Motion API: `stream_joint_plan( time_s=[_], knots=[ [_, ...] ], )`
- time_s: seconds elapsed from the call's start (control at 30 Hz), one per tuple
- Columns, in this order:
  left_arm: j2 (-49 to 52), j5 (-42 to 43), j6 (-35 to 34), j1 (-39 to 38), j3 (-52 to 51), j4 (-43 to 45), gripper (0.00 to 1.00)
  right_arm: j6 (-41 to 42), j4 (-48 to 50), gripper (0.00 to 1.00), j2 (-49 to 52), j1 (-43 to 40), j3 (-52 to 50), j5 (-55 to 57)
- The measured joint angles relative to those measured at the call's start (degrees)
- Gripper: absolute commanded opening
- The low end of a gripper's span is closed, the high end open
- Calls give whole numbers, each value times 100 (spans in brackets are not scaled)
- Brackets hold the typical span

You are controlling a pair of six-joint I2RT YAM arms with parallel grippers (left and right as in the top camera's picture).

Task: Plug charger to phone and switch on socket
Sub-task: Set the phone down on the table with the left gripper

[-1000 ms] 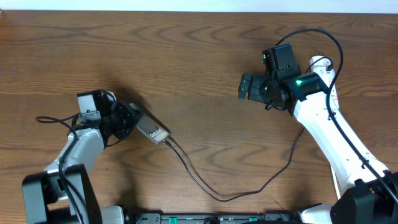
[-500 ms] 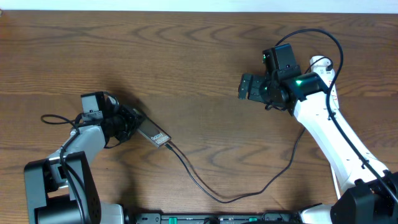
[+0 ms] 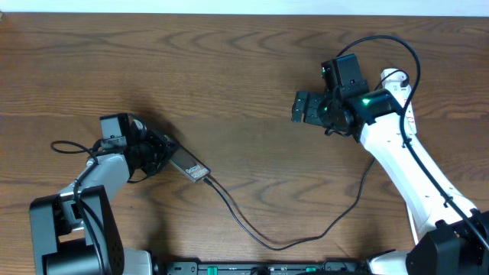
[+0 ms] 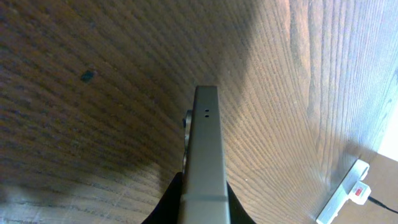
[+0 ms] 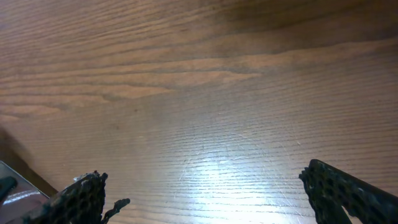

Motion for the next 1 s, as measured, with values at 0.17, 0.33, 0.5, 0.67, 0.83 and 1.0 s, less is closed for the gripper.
stream_joint_plan(
  time_s=[0.17, 0.33, 0.5, 0.67, 0.83, 1.0],
  knots=[
    [0, 0, 0, 0, 0, -28, 7, -2, 0, 99, 0, 0, 0, 0],
    [2, 0, 0, 0, 0, -68, 7, -2, 2, 99, 0, 0, 0, 0],
    [2, 0, 0, -4, 0, -118, 7, 0, 0, 99, 0, 0, 0, 0],
    [2, 0, 0, -4, 0, -179, 8, 0, 2, 99, 0, 0, 0, 0],
    [2, 0, 0, -4, 0, -179, 7, -2, 2, 99, 0, 0, 0, 0],
    [2, -26, 0, -4, 0, -210, 7, 0, 0, 99, 0, 0, 0, 0]
  ],
)
